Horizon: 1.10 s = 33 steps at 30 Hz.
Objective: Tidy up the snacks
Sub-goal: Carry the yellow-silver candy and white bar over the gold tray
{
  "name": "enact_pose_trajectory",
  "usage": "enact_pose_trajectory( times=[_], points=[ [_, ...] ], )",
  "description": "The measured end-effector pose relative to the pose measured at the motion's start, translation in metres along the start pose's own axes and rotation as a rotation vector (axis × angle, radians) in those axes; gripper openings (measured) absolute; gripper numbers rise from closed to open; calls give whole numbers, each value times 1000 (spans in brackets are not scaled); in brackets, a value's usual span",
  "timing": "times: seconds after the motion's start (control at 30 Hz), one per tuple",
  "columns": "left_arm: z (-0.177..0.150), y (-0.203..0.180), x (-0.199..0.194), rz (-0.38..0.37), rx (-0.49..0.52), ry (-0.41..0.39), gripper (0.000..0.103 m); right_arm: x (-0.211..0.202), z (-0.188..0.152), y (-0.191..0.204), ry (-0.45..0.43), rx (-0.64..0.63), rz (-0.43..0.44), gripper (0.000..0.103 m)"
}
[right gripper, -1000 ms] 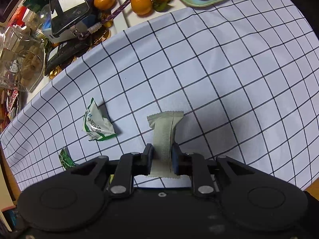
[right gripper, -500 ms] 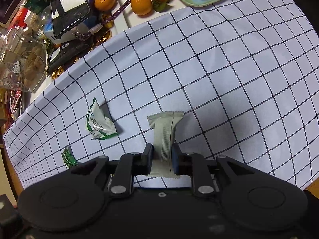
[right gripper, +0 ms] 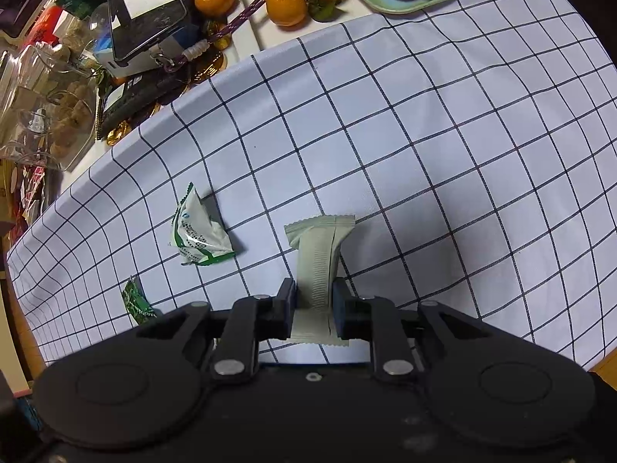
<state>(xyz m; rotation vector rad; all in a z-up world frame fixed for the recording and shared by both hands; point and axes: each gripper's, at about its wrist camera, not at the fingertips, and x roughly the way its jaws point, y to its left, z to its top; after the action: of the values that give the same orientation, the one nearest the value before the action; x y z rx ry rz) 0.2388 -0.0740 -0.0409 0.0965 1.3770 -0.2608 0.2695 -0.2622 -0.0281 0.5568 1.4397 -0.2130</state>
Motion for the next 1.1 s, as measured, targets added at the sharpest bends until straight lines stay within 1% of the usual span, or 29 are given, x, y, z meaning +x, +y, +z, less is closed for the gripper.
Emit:
enact_pose_trajectory(
  times=[0.17, 0.3, 0.53, 0.67, 0.73, 0.83, 0.9, 1.0, 1.1],
  points=[
    [6, 18, -14, -4, -56, -41, 32, -2, 0, 1, -6, -11, 3, 21],
    [10, 32, -19, 3, -108, -55, 32, -2, -2, 3, -4, -18, 4, 21],
    [11, 53, -26, 28, -182, -68, 32, -3, -8, 6, -26, -52, -11, 21],
    [8, 56, -28, 24, -191, -68, 32, -5, -13, 7, -48, -76, -25, 21],
    [3, 55, -32, 23, -185, -73, 32, -8, -16, 8, -63, -92, -16, 21],
    [-6, 50, -38, 60, -171, -88, 32, -18, -23, 8, -94, -117, 7, 21],
    [-15, 46, -43, 94, -167, -99, 32, -25, -29, 9, -124, -133, 15, 21],
    [-31, 38, -52, 101, -153, -122, 32, -36, -42, 7, -176, -152, 15, 21],
    [-49, 26, -61, 107, -130, -148, 32, -44, -57, 1, -192, -145, 44, 21]
  ],
)
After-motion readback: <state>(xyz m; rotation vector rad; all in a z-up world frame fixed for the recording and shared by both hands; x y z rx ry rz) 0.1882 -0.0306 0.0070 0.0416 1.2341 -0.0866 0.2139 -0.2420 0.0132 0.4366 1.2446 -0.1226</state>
